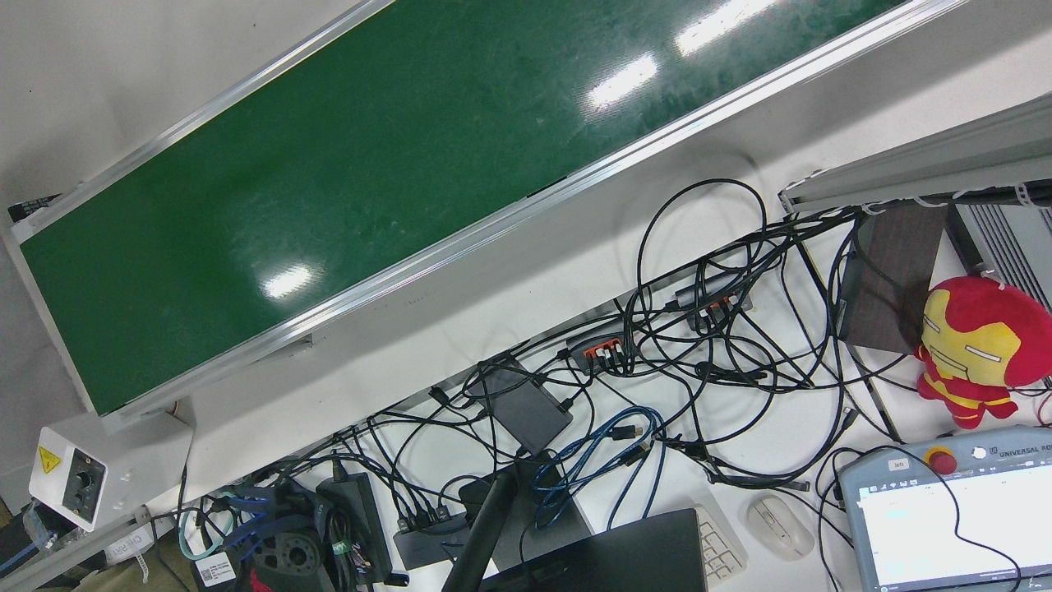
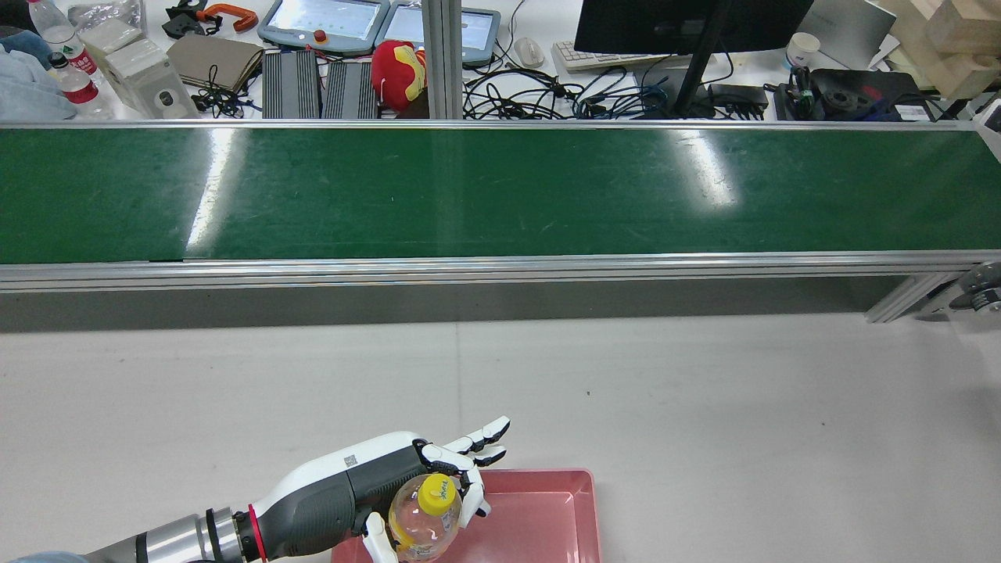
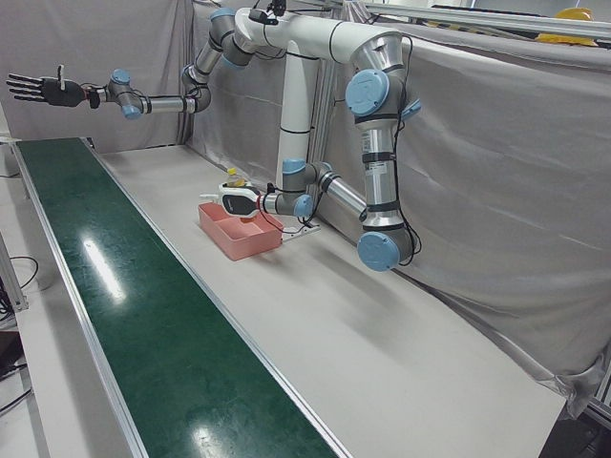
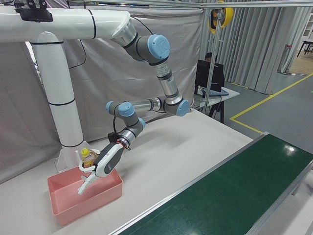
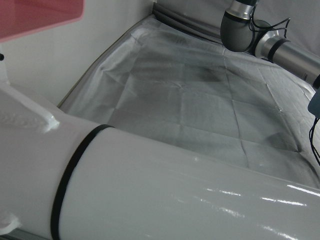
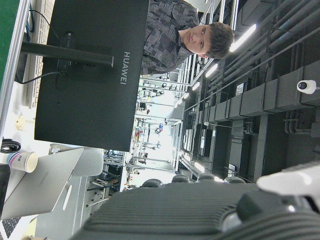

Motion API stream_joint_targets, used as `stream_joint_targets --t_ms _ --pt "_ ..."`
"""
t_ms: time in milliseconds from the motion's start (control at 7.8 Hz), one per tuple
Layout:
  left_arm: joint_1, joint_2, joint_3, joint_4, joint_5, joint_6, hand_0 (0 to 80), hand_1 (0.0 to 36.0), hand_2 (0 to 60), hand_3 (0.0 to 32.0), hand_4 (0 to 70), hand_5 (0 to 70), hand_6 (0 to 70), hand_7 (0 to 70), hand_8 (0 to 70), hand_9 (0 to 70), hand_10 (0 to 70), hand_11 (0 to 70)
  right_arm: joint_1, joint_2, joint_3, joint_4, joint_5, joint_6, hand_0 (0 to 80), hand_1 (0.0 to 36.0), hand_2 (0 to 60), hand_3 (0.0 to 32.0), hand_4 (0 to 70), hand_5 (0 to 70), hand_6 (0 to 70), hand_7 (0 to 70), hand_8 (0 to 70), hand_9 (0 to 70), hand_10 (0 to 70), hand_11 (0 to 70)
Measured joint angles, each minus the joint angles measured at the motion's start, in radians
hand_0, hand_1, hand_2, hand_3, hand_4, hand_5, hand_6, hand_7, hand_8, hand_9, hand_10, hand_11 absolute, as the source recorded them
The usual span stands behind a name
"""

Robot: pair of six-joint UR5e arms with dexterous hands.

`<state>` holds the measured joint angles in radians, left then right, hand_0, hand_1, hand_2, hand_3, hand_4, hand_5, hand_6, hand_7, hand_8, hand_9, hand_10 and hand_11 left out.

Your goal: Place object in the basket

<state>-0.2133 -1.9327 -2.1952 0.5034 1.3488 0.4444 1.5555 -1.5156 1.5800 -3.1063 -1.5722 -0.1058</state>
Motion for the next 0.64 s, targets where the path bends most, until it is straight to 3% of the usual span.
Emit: stream_joint_targets --t_ms 513,641 --pt "-0.010 -0.001 -0.014 -0.005 -0.001 -0.003 66.8 0.9 0.0 10.0 5.6 13.7 0.0 0.0 4.6 4.8 4.3 8.0 0.000 0.000 0.000 0.000 0.000 0.000 0.0 0.0 0.0 0.0 0.0 0.0 0.0 0.0 0.0 0.0 0.0 0.0" --pt "-0.015 -0.001 -0.020 -0.005 -0.001 -0.006 70.4 1.9 0.0 8.8 5.7 16.4 0.0 0.0 4.6 5.0 4.4 8.3 0.000 0.000 0.000 0.000 0.000 0.000 0.0 0.0 0.0 0.0 0.0 0.0 0.0 0.0 0.0 0.0 0.0 0.0"
